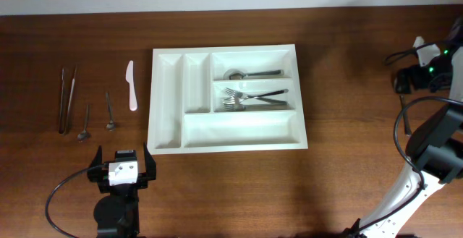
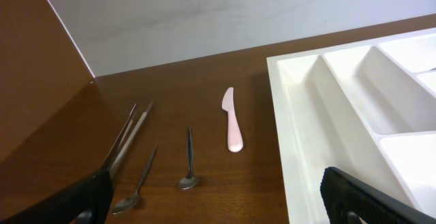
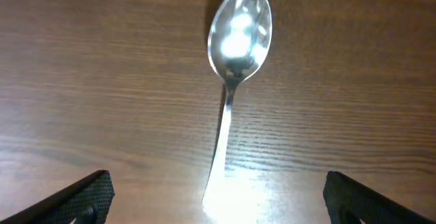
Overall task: Pack container
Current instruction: 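Move the right gripper back right over the remaining spoon, then lower the right gripper onto the spoon's neck and close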
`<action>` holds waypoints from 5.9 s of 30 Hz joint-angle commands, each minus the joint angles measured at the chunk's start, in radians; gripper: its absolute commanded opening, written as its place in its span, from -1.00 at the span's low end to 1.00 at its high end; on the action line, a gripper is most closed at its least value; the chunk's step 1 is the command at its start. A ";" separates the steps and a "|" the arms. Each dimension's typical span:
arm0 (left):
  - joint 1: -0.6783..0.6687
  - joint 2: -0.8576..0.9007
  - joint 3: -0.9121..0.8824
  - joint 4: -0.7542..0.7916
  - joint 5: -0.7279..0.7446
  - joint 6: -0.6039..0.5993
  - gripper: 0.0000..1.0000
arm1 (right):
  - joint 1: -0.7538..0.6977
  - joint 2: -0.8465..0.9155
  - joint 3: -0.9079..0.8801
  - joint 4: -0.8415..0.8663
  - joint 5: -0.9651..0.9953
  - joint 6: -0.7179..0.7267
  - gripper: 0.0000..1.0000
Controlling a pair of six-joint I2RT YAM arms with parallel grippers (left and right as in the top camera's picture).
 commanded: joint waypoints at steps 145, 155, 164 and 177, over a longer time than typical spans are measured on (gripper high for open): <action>-0.005 -0.008 -0.006 0.003 0.010 0.008 0.99 | -0.026 0.147 -0.106 0.120 -0.007 0.131 0.98; -0.005 -0.008 -0.006 0.003 0.010 0.008 0.99 | -0.026 0.148 -0.107 0.105 -0.011 0.138 0.98; -0.005 -0.008 -0.006 0.003 0.010 0.008 0.99 | -0.026 0.148 -0.107 0.106 -0.011 0.138 0.97; -0.005 -0.008 -0.006 0.003 0.010 0.008 0.99 | -0.026 0.148 -0.107 0.143 -0.011 0.138 0.61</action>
